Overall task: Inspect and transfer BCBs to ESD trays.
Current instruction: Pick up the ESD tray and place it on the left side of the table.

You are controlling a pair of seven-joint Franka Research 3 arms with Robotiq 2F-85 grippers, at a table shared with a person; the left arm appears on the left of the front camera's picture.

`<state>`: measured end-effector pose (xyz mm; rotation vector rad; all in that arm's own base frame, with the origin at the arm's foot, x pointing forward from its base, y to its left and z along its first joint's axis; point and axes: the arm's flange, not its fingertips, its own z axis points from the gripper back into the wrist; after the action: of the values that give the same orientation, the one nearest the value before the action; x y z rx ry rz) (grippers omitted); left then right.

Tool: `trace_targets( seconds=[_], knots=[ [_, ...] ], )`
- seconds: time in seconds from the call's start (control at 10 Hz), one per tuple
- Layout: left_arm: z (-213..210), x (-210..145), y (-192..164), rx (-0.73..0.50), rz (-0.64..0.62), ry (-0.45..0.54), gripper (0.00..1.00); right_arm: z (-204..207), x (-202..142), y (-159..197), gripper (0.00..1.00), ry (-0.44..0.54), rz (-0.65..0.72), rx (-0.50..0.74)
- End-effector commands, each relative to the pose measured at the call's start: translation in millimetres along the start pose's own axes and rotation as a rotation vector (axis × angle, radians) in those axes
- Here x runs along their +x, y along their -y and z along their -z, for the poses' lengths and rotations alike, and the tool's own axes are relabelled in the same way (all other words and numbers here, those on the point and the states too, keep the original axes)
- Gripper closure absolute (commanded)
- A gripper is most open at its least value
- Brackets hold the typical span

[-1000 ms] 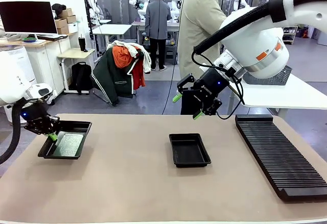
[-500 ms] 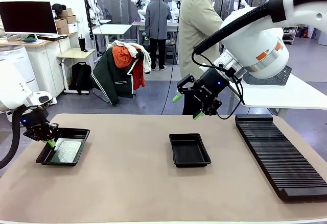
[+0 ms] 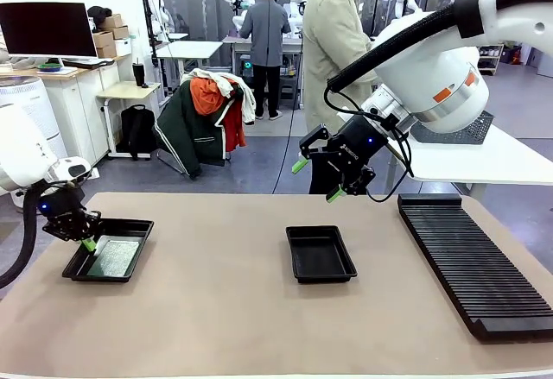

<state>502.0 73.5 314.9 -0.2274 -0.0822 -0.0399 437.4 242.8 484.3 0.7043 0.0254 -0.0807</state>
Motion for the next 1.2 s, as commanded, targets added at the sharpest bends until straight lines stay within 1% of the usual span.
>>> trace_targets(
  seconds=[0.0, 0.3, 0.4, 0.5, 0.6, 0.7, 0.8, 0.9, 1.0, 1.1],
  knots=[
    [-2.4, -0.8, -1.3, 0.001, -0.003, 0.004, 0.97, 0.2, 2.5, -1.3, 0.0, 0.001, -0.001, -0.018],
    [0.0, 0.0, 0.0, 0.0, 0.0, 0.0, 0.97, 0.2, 2.5, -1.3, 0.0, 0.001, -0.001, -0.018],
    [-1.0, -3.9, 1.1, 0.037, -0.015, -0.012, 0.79, 0.2, 2.5, -1.3, 0.0, 0.001, -0.001, -0.018],
    [-2.5, -6.7, 2.4, 0.036, -0.025, -0.026, 0.79, 0.2, 2.5, -1.3, 0.0, 0.001, -0.001, -0.018],
    [-6.7, -9.7, 5.1, 0.046, -0.028, -0.029, 0.6, 0.2, 2.5, -1.3, 0.0, 0.001, -0.001, -0.018],
    [-13.3, -12.8, 9.2, 0.069, -0.033, -0.025, 0.74, 0.2, 2.5, -1.3, 0.0, 0.001, -0.001, -0.018],
    [-22.6, -16.8, 12.2, 0.099, -0.033, -0.018, 0.42, 0.2, 2.5, -1.3, 0.0, 0.001, -0.001, -0.018],
    [-31.0, -19.6, 14.0, 0.124, -0.04, -0.023, 0.56, 0.2, 2.5, -1.3, 0.0, 0.001, -0.001, -0.018],
    [-40.8, -21.5, 17.3, 0.168, -0.044, -0.031, 0.24, 0.2, 2.5, -1.3, 0.0, 0.001, -0.001, -0.018],
    [-52.6, -24.2, 24.9, 0.192, -0.015, -0.039, 0.38, 0.2, 2.5, -1.3, 0.0, 0.001, -0.001, -0.018]
  ],
)
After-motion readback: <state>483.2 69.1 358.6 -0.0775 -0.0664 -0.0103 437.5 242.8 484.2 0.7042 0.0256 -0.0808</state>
